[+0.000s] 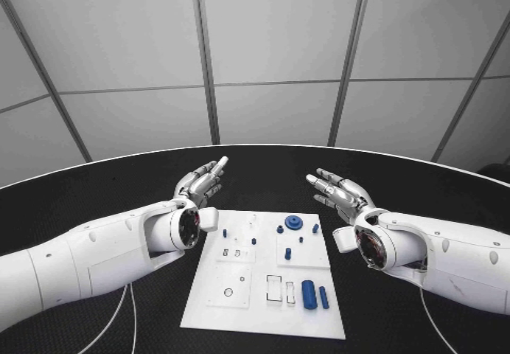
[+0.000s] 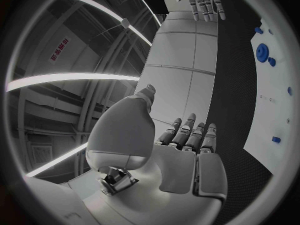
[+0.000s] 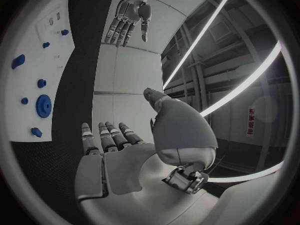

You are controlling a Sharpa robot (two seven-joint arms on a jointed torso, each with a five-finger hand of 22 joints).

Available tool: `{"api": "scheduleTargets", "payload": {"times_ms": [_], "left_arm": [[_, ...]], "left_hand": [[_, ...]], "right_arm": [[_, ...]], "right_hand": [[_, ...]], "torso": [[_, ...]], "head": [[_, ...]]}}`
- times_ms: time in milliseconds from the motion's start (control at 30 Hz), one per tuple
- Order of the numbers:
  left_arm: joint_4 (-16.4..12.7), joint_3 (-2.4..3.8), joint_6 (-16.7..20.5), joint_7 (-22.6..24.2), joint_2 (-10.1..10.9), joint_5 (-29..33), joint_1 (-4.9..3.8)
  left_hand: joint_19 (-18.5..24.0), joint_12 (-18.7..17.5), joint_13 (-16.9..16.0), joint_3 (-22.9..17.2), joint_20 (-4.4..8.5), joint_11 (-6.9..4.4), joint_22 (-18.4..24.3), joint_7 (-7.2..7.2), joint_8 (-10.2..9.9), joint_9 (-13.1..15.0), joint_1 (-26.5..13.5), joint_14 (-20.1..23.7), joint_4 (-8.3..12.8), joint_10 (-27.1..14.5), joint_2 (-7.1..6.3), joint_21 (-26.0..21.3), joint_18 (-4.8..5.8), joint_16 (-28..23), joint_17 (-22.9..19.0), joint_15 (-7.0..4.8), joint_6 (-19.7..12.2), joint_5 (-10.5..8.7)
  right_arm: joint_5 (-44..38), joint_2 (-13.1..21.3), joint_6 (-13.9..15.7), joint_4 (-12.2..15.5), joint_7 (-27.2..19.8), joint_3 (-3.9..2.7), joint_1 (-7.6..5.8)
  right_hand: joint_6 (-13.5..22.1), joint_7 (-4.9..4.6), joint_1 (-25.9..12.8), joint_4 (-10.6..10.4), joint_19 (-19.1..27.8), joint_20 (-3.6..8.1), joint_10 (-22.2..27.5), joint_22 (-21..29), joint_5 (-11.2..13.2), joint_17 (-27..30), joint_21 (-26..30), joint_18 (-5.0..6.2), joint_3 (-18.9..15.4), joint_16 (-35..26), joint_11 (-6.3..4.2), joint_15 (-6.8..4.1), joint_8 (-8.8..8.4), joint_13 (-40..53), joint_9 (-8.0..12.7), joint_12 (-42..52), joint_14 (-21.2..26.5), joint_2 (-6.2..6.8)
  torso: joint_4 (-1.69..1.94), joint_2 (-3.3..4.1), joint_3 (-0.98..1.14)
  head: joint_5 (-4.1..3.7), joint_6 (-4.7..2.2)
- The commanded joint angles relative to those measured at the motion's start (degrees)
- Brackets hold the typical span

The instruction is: Assemble the parts on the task board

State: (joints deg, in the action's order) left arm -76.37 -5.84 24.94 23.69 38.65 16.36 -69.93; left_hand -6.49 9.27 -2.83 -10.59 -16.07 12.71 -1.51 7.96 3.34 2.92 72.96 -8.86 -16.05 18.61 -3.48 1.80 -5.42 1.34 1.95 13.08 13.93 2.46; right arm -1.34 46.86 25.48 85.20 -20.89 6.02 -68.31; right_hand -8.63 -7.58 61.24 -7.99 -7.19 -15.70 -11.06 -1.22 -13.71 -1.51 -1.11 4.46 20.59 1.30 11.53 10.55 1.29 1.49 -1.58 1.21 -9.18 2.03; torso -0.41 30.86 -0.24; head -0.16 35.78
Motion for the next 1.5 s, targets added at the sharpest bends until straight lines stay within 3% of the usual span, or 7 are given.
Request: {"api": "scheduleTargets", "payload": {"times_ms": [33, 267, 400, 500, 600, 833, 1500], "left_arm": [[1.3, -0.48, -2.2, -0.5, -0.6, 1.7, -1.13], [2.0, -0.62, -3.8, -0.5, -0.1, 2.2, -1.43], [1.7, -0.62, -4.2, -0.3, 0.6, 2.1, -1.44], [1.3, -0.62, -4.9, -0.2, 1.3, 1.5, -1.46], [0.9, -0.62, -5.5, -0.3, 1.9, 0.8, -1.53], [-0.7, -0.62, -6.9, -0.4, 3.5, -0.7, -1.94], [-13.3, -0.62, -11.1, -2.0, 11.7, -1.4, -4.13]], "left_hand": [[-0.2, 0.4, -0.1, -0.2, -0.72, 0.21, -0.1, 7.08, 0.3, 0.1, 1.9, -0.2, -0.6, 0.7, -0.05, 0.3, -0.90, 0.3, 0.1, 0.57, 0.6, 0.39], [-0.2, 0.8, -0.1, -0.5, -0.76, 0.48, -0.1, 7.30, 0.5, 0.3, 2.4, -0.7, -0.6, 1.2, 0.09, 0.3, -1.05, 0.4, 0.2, 0.81, 1.3, 0.38], [-2.0, 2.7, -0.4, -1.0, -0.84, 1.50, -0.5, 8.18, 2.1, 1.3, 3.7, -7.4, -0.5, 4.9, 0.19, 1.2, -0.21, 2.5, 1.7, 2.09, 6.0, 0.42], [-10.2, 7.6, -1.5, -1.4, -0.93, 2.30, -2.4, 8.45, 5.8, 3.5, 5.7, -22.9, 0.1, 17.3, -0.05, 4.8, -0.26, 8.5, 5.1, 0.78, 16.2, 0.41], [-23.6, 9.4, -1.4, -2.4, -0.75, 0.46, -5.1, 7.97, 10.2, 6.0, 8.3, -34.1, 1.4, 25.7, -0.44, 10.8, 0.13, 13.7, 7.5, -1.57, 28.0, 0.40], [-31.6, 8.3, -1.0, -4.4, -0.45, -1.39, -5.8, 6.75, 11.9, 6.7, 10.1, -41.1, 2.3, 34.0, -1.18, 14.1, -2.24, 16.7, 9.0, -3.79, 34.3, 0.50], [-34.3, 3.3, -0.8, -7.3, -0.56, -1.09, -5.2, 7.05, 10.3, 5.9, 9.8, -40.7, 2.2, 35.8, -3.05, 14.5, -3.75, 15.3, 9.0, -3.54, 34.6, 0.45]], "right_arm": [[-0.1, 0.2, -1.8, -0.3, 0.7, 0.43, -0.75], [-11.7, 0.4, 2.3, -2.1, -3.8, 0.51, -0.90], [-17.7, 0.3, 3.7, -3.0, -4.1, 0.49, -0.90], [-22.9, 0.2, 4.4, -3.6, -3.5, 0.48, -0.90], [-27.7, 0.2, 4.7, -3.9, -2.3, 0.46, -0.91], [-38.6, 0.2, 3.7, -4.5, 1.9, 0.41, -1.60], [-75.2, -3.5, -5.7, -6.6, 21.1, 0.34, -5.91]], "right_hand": [[-3.4, -7.84, 4.6, 1.8, -3.1, -1.11, -4.1, -0.6, -0.6, -0.6, -1.1, 1.57, 1.7, 0.9, 1.56, 1.63, 1.15, 0.4, -0.7, 0.8, -3.6, 0.21], [-14.8, -8.66, 10.4, 6.5, -10.3, -1.17, -19.9, -1.6, 0.3, -3.4, -3.2, 2.36, 3.6, 5.6, 3.15, 2.99, 4.86, 1.7, -3.1, 3.3, -20.7, 1.06], [-26.6, -7.73, 13.9, 10.3, -21.2, -1.03, -36.7, -2.7, 0.4, -5.3, -6.1, 3.82, 5.3, 9.5, 1.75, 1.53, 8.69, 2.3, -5.4, 5.4, -35.4, 2.33], [-35.7, -6.72, 15.0, 11.9, -32.7, -0.91, -41.7, -4.0, 0.7, -5.9, -9.8, 5.65, 7.0, 11.3, 0.27, -0.20, 11.53, 2.3, -7.0, 6.3, -40.3, 3.32], [-36.9, -6.29, 14.9, 12.6, -35.7, -0.62, -43.9, -4.0, 0.7, -6.2, -10.6, 6.06, 8.4, 12.0, -0.30, -1.01, 11.43, 2.2, -6.9, 5.8, -43.3, 4.31], [-41.5, -5.01, 14.1, 13.2, -41.8, 1.20, -50.2, -3.9, 0.1, -7.6, -11.9, 6.19, 11.5, 13.4, -1.93, -3.14, 12.84, 2.3, -7.6, 5.1, -50.0, 5.99], [-47.1, -1.47, 14.2, 14.1, -59.8, 11.13, -61.1, -15.0, -1.2, -26.9, -31.3, 6.06, 4.6, 33.2, -7.04, -11.03, 13.23, 5.9, -9.4, 4.4, -76.4, 6.28]], "torso": [[-0.01, 0.00, 0.00], [-0.19, 0.21, 0.02], [-0.34, 0.33, -0.07], [-0.30, 0.64, -0.18], [-0.25, 0.96, -0.21], [-0.07, 1.97, -0.31], [1.75, 7.59, -0.79]], "head": [[0.01, 0.00], [-0.33, 0.56], [-0.36, 0.81], [-0.47, 0.92], [-0.52, 0.83], [-0.64, 0.27], [-2.50, -1.67]]}}
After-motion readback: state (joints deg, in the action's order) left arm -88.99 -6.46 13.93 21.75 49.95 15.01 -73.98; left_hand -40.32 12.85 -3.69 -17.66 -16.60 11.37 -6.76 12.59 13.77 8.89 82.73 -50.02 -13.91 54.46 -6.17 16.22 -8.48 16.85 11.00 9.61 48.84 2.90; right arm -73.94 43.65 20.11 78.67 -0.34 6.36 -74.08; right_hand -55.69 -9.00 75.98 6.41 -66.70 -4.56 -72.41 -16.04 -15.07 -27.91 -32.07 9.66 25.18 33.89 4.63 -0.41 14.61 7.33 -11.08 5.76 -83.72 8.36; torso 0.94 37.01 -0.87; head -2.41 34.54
